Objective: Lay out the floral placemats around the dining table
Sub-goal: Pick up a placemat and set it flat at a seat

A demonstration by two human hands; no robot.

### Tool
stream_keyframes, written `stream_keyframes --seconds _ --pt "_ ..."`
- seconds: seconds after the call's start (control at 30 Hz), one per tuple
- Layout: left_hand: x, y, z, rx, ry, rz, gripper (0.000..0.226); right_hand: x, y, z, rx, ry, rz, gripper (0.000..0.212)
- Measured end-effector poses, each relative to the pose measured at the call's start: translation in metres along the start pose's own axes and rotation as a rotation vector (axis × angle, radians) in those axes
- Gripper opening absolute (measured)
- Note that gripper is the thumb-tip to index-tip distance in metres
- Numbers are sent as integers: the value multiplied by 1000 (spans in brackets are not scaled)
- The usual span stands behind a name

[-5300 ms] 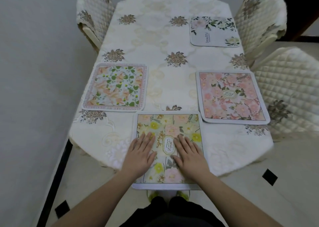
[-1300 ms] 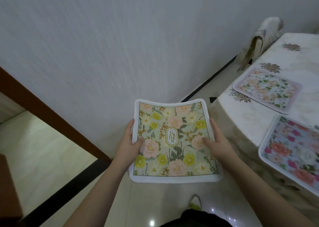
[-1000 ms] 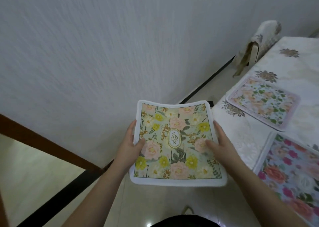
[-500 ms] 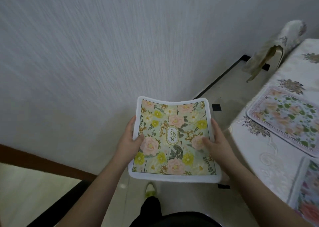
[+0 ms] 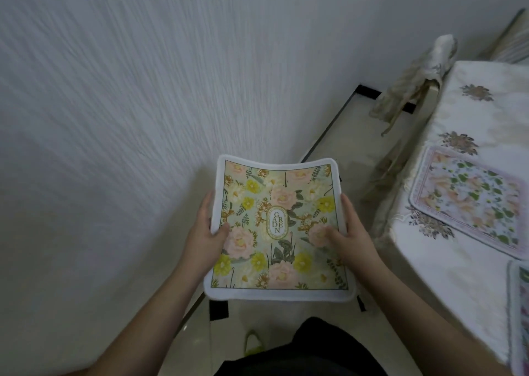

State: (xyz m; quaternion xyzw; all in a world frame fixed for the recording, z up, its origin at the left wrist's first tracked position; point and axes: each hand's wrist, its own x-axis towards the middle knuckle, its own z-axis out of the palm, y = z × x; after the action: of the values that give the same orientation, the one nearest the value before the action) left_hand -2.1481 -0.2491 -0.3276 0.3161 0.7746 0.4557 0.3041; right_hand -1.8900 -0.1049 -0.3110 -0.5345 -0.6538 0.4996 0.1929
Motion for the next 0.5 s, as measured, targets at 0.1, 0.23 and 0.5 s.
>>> stream_keyframes --seconds 0.1,0.23,0.5 --pt "32 6 14 9 -44 23 78 23 -2 -7 -24 48 19 76" --pt "78 23 38 34 -86 64 72 56 2 -25 -18 99 39 77" --pt "166 87 99 77 -212 125 69 134 7 -83 13 188 69 76"
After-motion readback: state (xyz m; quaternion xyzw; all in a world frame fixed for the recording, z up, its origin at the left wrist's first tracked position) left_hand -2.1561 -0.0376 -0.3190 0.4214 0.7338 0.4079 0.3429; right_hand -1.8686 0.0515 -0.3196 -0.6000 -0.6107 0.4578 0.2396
